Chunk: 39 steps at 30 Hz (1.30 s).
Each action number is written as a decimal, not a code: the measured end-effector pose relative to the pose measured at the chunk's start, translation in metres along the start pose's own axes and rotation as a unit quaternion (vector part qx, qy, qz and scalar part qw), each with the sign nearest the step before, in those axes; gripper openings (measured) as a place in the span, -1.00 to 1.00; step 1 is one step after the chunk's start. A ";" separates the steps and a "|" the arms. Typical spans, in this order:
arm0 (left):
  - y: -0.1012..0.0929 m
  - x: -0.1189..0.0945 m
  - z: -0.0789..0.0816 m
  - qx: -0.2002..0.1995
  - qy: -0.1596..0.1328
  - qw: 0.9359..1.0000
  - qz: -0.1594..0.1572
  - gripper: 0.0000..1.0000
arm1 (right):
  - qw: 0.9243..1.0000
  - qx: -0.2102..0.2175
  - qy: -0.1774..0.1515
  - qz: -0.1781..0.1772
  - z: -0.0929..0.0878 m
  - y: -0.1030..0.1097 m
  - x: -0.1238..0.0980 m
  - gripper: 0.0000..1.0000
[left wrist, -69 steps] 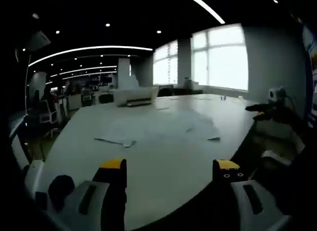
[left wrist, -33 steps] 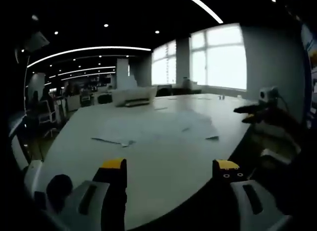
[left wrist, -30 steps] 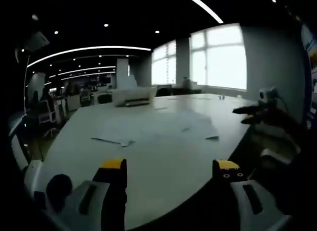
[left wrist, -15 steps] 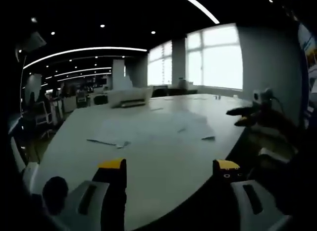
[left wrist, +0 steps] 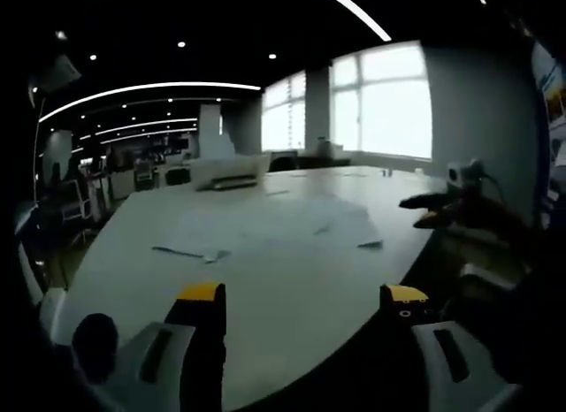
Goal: Organize the stack of printing papers by aligning and flattening the scattered papers on the table
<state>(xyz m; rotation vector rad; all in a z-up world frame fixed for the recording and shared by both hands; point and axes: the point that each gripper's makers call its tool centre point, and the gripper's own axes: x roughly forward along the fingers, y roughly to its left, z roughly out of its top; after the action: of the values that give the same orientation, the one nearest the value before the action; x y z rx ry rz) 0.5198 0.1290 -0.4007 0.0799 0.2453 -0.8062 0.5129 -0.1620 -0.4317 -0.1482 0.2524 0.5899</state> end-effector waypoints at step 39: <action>-0.002 0.003 -0.007 -0.002 0.008 1.000 -0.003 0.47 | 1.000 -0.023 0.014 0.005 -0.010 -0.001 0.031 0.05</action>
<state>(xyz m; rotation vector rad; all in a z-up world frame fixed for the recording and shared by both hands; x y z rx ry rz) 0.5196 0.1265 -0.4081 0.0816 0.2629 -0.8122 0.5365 -0.1487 -0.4495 -0.2002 0.2667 0.6037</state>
